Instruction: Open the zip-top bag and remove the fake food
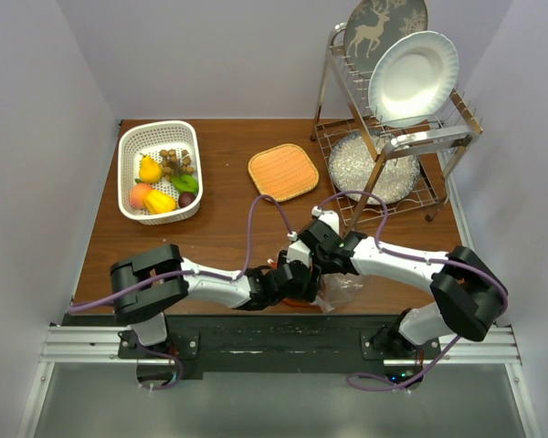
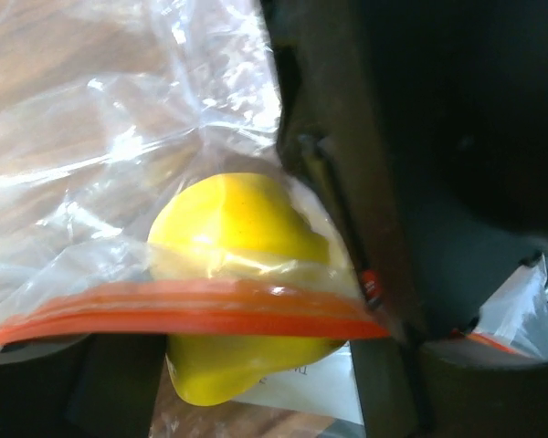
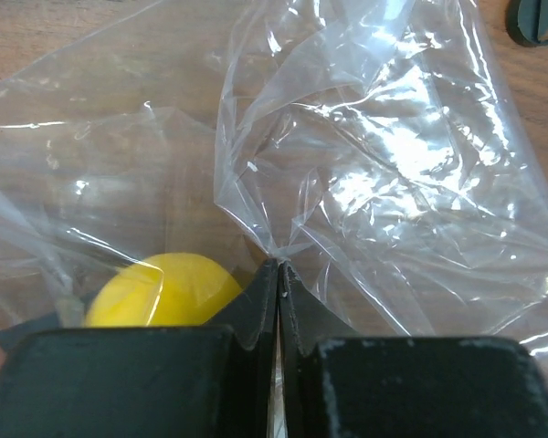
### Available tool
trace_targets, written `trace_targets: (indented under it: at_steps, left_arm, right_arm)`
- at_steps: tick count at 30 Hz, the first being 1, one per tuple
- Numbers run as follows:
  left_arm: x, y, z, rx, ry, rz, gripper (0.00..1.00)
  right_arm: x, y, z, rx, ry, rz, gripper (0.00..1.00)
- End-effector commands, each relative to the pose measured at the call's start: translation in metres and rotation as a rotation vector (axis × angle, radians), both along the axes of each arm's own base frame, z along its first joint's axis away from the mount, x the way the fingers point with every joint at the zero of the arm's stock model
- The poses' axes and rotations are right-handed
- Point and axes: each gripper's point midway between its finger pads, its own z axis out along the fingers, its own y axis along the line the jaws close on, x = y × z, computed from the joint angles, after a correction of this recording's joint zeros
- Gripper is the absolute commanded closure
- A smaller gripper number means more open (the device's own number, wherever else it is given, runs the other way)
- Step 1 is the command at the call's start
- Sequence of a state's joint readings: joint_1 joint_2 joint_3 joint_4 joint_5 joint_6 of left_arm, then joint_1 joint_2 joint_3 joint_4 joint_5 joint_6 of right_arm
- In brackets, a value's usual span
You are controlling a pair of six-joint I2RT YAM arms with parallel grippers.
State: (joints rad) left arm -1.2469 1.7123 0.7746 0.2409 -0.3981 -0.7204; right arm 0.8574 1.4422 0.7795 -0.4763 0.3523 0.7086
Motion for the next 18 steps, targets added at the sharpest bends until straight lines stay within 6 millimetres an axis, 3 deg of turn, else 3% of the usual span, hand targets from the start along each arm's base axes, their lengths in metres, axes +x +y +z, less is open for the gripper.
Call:
trace_targets:
  at_steps: [1,4,10,15,18]
  left_arm:
    - [0.009,0.012,0.019,0.003,-0.036,0.06,0.46]
    - [0.005,0.017,0.03,-0.021,-0.028,0.058,0.53]
    - [-0.01,0.024,0.047,-0.069,0.013,0.004,0.58]
    - [-0.022,0.033,0.047,-0.057,0.07,-0.014,0.61]
    - [-0.028,0.051,0.042,-0.003,0.109,0.014,0.62]
  right_arm:
    - [0.008,-0.007,0.005,-0.031,-0.046,-0.042,1.0]
    - [0.015,-0.012,0.011,-0.047,-0.086,-0.073,1.0]
    - [0.023,-0.016,0.021,-0.025,-0.155,-0.116,1.0]
    - [0.029,-0.02,0.025,-0.045,-0.189,-0.14,1.0]
    - [0.033,-0.023,0.026,-0.071,-0.204,-0.145,1.0]
